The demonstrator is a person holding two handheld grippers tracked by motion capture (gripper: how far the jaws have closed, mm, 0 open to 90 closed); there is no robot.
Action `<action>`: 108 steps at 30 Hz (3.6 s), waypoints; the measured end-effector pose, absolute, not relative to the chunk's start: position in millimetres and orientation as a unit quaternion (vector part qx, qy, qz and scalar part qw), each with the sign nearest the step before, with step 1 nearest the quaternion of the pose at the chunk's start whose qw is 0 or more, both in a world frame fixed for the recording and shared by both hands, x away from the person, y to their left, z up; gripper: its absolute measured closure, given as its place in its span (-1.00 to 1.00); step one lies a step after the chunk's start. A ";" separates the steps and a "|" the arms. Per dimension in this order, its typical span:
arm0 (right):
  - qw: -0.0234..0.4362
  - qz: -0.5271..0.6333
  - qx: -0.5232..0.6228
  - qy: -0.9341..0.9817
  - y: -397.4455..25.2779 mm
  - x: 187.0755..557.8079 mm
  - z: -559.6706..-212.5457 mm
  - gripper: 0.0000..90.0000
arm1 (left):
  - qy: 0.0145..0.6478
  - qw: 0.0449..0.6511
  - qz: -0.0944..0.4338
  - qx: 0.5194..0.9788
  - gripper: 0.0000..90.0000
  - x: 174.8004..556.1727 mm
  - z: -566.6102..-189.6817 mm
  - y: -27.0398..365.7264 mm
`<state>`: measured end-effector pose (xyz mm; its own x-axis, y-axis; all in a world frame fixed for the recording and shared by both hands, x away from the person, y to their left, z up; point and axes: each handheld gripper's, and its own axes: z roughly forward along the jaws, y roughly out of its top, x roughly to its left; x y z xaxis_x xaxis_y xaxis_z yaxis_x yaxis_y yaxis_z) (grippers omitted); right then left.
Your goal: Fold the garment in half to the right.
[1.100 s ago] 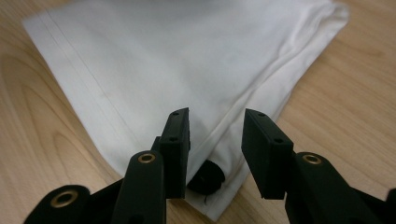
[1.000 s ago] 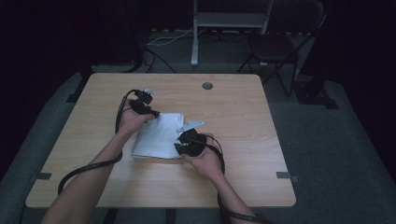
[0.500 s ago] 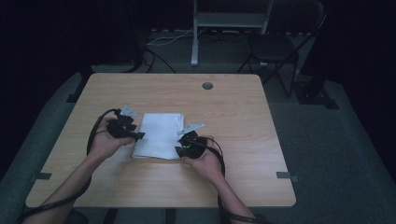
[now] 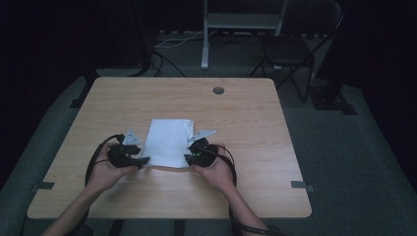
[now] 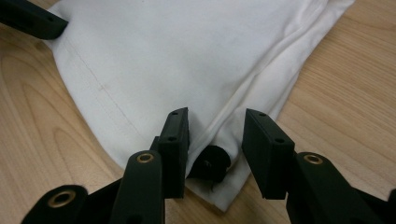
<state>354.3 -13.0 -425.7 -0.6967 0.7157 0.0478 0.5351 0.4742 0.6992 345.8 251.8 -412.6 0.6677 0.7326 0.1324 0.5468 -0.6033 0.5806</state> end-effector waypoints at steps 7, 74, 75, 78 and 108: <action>0.132 0.361 0.382 0.841 -17.6 366.5 -426.9 0.35 | 0.374 0.256 0.189 0.871 0.11 363.9 -413.3 245.7; 0.170 0.405 0.398 0.805 -73.8 351.9 -400.0 -0.71 | 0.430 0.432 0.199 0.767 -0.58 300.8 -388.5 345.0; 0.170 0.407 0.398 0.805 -75.3 351.2 -400.0 -0.71 | 0.432 0.433 0.199 0.765 -0.58 300.0 -389.0 346.7; 0.171 0.407 0.399 0.804 -78.5 348.9 -399.9 -0.71 | 0.441 0.434 0.204 0.759 -0.58 295.6 -390.9 358.1; 0.190 0.408 0.415 0.790 -129.5 318.7 -399.3 -0.71 | 0.464 0.444 0.228 0.732 -0.58 268.9 -399.8 402.1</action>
